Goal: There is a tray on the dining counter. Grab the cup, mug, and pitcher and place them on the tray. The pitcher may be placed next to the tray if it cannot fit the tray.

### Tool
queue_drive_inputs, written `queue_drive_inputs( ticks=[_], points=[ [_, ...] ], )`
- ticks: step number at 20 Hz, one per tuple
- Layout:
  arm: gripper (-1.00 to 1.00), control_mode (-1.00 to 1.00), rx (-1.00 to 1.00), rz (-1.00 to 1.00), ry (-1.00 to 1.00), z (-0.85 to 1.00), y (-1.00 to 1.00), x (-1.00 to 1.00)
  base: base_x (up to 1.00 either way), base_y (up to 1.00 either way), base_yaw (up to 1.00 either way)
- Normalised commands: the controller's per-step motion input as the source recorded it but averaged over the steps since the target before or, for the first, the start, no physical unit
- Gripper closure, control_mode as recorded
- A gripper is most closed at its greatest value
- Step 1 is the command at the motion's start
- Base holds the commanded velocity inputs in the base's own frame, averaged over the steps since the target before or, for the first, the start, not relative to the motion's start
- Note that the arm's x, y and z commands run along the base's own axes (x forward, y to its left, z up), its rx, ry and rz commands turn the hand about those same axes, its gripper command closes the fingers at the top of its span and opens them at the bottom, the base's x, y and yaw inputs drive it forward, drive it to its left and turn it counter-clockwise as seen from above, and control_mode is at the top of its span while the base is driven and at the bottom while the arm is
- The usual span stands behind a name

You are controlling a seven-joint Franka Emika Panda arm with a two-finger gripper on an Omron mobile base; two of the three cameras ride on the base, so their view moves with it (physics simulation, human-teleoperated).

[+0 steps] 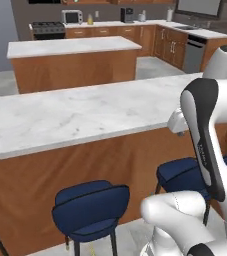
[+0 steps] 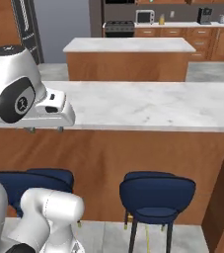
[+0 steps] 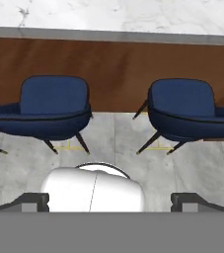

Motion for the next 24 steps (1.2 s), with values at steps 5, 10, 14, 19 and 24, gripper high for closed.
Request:
queue_drive_inputs(
  ticks=[5, 10, 14, 19, 24],
  points=[
    [-1.00, 1.00, 0.00, 0.00, 0.00, 0.00, 0.00, 0.00, 0.00, -1.00, 0.00],
    [-1.00, 1.00, 0.00, 0.00, 0.00, 0.00, 0.00, 0.00, 0.00, -1.00, 0.00],
    [-1.00, 1.00, 0.00, 0.00, 0.00, 0.00, 0.00, 0.00, 0.00, -1.00, 0.00],
    [-1.00, 1.00, 0.00, 0.00, 0.00, 0.00, 0.00, 0.00, 0.01, -1.00, 0.00],
    [-1.00, 1.00, 0.00, 0.00, 0.00, 0.00, 0.00, 0.00, 0.02, -1.00, 0.00]
  ],
)
